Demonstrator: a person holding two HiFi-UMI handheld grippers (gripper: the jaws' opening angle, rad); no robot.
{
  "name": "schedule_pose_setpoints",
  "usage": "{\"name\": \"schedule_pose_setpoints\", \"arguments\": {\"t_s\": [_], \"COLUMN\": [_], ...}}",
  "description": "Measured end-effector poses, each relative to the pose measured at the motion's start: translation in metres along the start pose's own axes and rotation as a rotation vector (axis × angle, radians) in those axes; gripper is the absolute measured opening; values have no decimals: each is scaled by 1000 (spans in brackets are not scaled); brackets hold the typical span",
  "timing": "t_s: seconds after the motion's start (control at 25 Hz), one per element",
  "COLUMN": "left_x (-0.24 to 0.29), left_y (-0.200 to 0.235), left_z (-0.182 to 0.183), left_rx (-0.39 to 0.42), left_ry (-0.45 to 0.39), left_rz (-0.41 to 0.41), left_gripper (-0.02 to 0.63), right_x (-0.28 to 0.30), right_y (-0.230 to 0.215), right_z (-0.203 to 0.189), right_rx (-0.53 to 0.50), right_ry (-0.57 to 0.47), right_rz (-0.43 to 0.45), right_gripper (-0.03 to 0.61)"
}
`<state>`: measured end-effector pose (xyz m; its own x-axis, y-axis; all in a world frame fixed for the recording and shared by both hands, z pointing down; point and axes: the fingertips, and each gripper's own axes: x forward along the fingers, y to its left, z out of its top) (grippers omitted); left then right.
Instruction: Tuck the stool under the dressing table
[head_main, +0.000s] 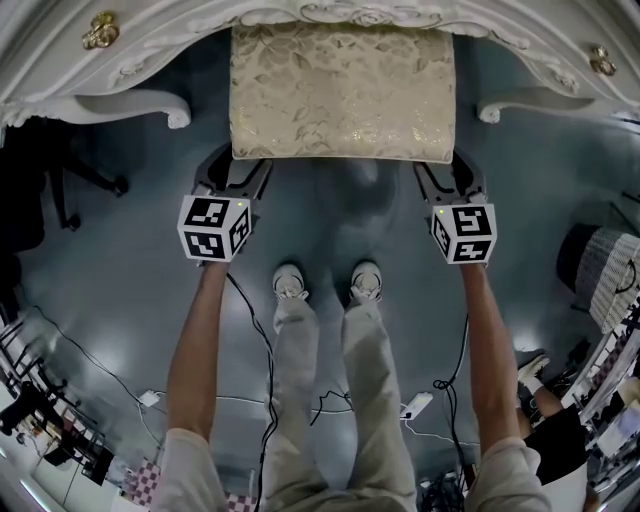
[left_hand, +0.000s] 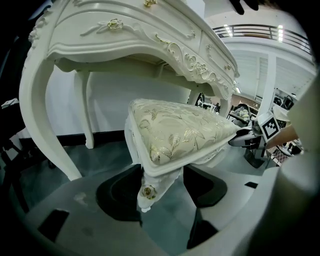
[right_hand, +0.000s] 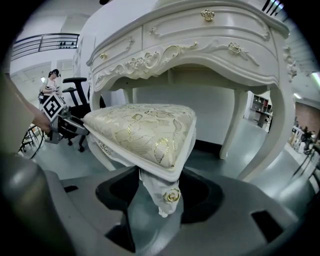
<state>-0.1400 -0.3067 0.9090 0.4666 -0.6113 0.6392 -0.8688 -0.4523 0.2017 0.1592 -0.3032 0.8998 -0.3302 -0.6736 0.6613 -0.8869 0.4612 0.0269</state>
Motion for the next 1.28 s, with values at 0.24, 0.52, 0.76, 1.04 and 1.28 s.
{"name": "schedule_pose_setpoints", "arguments": {"t_s": [0.24,0.52,0.76,1.04,1.28], "left_x": [14,25,36,50,65], "left_y": [9,14,19,29,39], "left_z": [16,23,34,48,64], "left_rx": [16,48,49,51,55], "left_ry": [-3,-7,-20,-28,-25], "left_rz": [6,11,12,14,18], "left_gripper": [256,258,258,258,258], "right_x": [14,25,36,53,70], "right_y": [-12,-18,-28,-38,-50], "right_z": [14,21,30,43,57], "right_rx": [-9,-21,-35,-39,-40], "right_ry": [-10,-15,-22,-27,-29], "right_rz": [-4,-10,-14,-21,-27], "right_gripper": [253,255,258,261,262]}}
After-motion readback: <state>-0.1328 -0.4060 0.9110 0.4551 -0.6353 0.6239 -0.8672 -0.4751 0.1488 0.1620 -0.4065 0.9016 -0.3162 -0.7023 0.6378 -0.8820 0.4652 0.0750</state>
